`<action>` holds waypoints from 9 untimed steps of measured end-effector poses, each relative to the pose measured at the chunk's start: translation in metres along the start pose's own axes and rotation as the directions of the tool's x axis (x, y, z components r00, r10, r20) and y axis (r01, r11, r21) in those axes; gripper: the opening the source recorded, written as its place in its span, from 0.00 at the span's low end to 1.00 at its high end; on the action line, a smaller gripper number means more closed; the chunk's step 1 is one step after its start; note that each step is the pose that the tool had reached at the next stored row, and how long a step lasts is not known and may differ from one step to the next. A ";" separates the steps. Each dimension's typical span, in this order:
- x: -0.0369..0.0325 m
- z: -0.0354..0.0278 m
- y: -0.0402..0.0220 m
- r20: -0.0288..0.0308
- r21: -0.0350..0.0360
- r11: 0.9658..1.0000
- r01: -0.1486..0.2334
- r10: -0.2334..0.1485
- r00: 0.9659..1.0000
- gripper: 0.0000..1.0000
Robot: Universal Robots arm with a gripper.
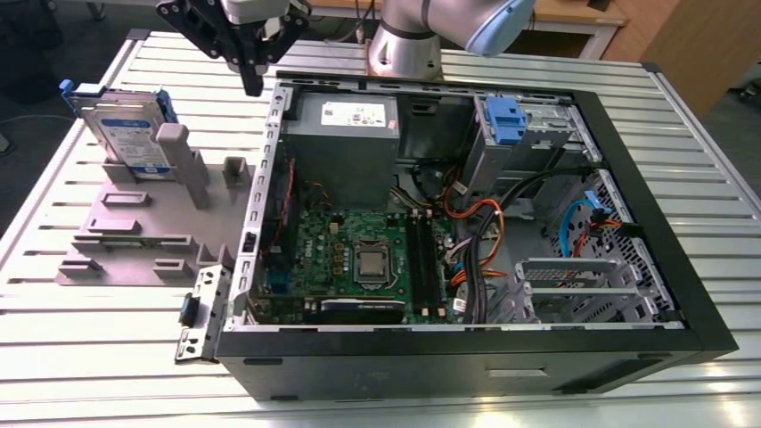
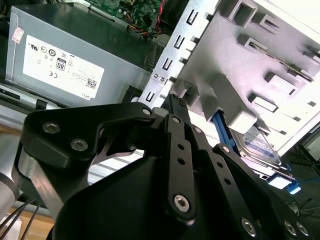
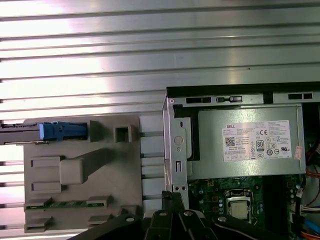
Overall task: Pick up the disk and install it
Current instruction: 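Reach for the disk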
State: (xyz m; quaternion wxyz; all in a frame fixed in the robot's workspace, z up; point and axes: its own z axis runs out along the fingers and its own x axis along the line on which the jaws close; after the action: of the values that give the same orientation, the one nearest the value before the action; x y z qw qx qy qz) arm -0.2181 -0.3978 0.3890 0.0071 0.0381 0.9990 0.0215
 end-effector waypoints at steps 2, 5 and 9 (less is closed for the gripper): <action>0.0007 0.0003 -0.0001 -0.002 0.000 1.000 0.000 0.000 1.000 0.11; 0.0012 0.0006 -0.0001 -0.007 0.001 1.000 0.000 0.000 1.000 0.11; 0.0023 0.0011 -0.0002 -0.010 0.001 1.000 0.000 0.000 1.000 0.11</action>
State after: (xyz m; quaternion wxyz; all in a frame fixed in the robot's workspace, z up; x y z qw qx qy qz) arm -0.2204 -0.3978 0.3879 0.0020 0.0382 0.9990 0.0213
